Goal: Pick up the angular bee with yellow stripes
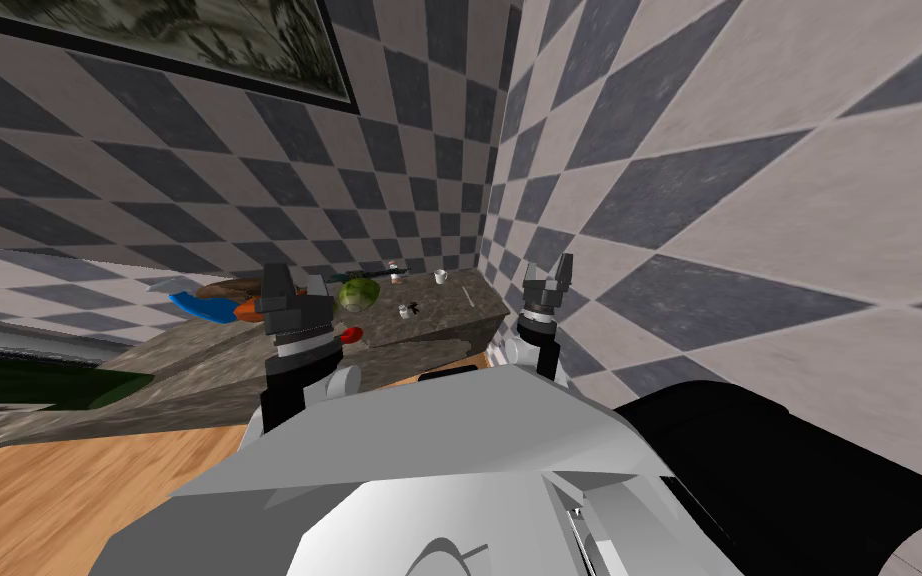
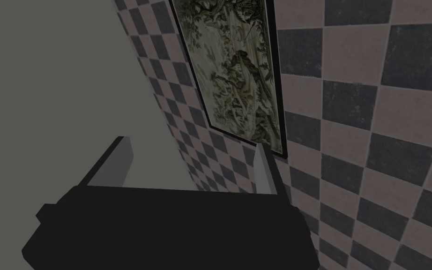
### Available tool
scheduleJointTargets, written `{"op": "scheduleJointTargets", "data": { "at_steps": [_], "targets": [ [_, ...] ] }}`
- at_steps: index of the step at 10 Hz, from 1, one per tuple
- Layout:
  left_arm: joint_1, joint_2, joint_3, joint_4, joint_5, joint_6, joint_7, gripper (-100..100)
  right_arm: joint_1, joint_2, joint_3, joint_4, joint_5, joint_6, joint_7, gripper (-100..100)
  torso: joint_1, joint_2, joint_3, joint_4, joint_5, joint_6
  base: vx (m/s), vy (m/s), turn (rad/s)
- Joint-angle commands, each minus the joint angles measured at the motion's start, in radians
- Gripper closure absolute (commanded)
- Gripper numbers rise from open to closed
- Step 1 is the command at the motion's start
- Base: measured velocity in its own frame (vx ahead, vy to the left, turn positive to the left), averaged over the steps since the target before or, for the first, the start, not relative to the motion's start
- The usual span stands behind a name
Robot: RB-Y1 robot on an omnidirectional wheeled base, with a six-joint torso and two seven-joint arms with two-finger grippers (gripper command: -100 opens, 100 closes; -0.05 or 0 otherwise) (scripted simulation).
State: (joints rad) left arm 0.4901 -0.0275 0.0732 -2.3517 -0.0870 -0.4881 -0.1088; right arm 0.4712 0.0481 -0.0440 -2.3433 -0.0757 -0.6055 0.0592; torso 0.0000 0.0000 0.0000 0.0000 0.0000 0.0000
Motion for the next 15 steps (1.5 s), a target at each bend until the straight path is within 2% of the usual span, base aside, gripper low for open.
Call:
{"op": "scheduleJointTargets", "data": {
  "at_steps": [1, 4, 5, 8, 9, 10, 11, 12, 13, 14, 15],
  "targets": [
    [-0.027, 0.034, 0.000, 0.023, 0.010, 0.033, 0.009, -100, 0.000, 0.000, 0.000, 0.000, 0.000, 0.000, 0.000, 0, 0.000, 0.000, 0.000, 0.000, 0.000, 0.000, -0.033, -0.030, 0.034],
    [-0.089, 0.090, 0.000, 0.082, 0.034, 0.106, 0.029, -100, 0.000, 0.000, 0.000, 0.000, 0.000, 0.000, 0.000, 0, -0.002, 0.005, 0.003, 0.001, 0.000, 0.000, -0.078, -0.030, 0.029],
    [-0.089, 0.090, 0.000, 0.082, 0.034, 0.111, 0.029, -100, 0.000, 0.000, 0.000, 0.000, 0.000, 0.000, 0.000, 0, -0.001, 0.005, 0.003, 0.001, 0.000, 0.000, -0.050, -0.012, 0.007],
    [-0.177, 0.145, 0.000, 0.170, 0.065, 0.210, 0.060, -100, 0.000, 0.000, 0.000, 0.000, 0.000, 0.000, 0.000, 0, -0.002, 0.004, 0.002, 0.001, 0.000, 0.000, -0.064, -0.031, 0.024],
    [-0.177, 0.145, 0.000, 0.170, 0.065, 0.224, 0.060, -100, 0.000, 0.000, 0.000, 0.000, 0.000, 0.000, 0.000, 0, -0.003, 0.005, 0.003, 0.001, -0.001, 0.000, -0.055, -0.033, 0.005],
    [-0.211, 0.161, 0.000, 0.206, 0.076, 0.263, 0.072, -100, 0.000, 0.000, 0.000, 0.000, 0.000, 0.000, 0.000, 0, -0.002, 0.004, 0.002, 0.001, -0.001, 0.000, -0.040, -0.023, 0.012],
    [-0.211, 0.161, 0.000, 0.206, 0.076, 0.267, 0.072, -100, 0.000, 0.000, 0.000, 0.000, 0.000, 0.000, 0.000, 0, -0.002, 0.003, 0.002, 0.001, 0.000, 0.000, -0.031, -0.020, 0.001],
    [-0.247, 0.177, -0.001, 0.243, 0.088, 0.302, 0.085, -100, 0.000, 0.000, 0.000, 0.000, 0.000, 0.000, 0.000, 0, -0.001, 0.002, 0.001, 0.001, 0.000, 0.000, -0.037, -0.026, 0.004],
    [-0.247, 0.177, -0.001, 0.243, 0.088, 0.312, 0.085, -100, 0.000, 0.000, 0.000, 0.000, 0.000, 0.000, 0.000, 0, -0.002, 0.002, 0.001, 0.000, 0.000, 0.000, -0.030, -0.024, 0.003],
    [-0.284, 0.192, -0.002, 0.284, 0.100, 0.348, 0.099, -100, 0.000, 0.000, 0.000, 0.000, 0.000, 0.000, 0.000, 0, -0.002, 0.002, 0.001, 0.000, 0.000, 0.000, -0.041, -0.024, 0.001],
    [-0.284, 0.192, -0.002, 0.284, 0.100, 0.359, 0.099, -100, 0.000, 0.000, 0.000, 0.000, 0.000, 0.000, 0.000, 0, -0.002, 0.002, 0.001, 0.000, 0.000, 0.000, -0.032, -0.022, -0.006]
  ]
}}
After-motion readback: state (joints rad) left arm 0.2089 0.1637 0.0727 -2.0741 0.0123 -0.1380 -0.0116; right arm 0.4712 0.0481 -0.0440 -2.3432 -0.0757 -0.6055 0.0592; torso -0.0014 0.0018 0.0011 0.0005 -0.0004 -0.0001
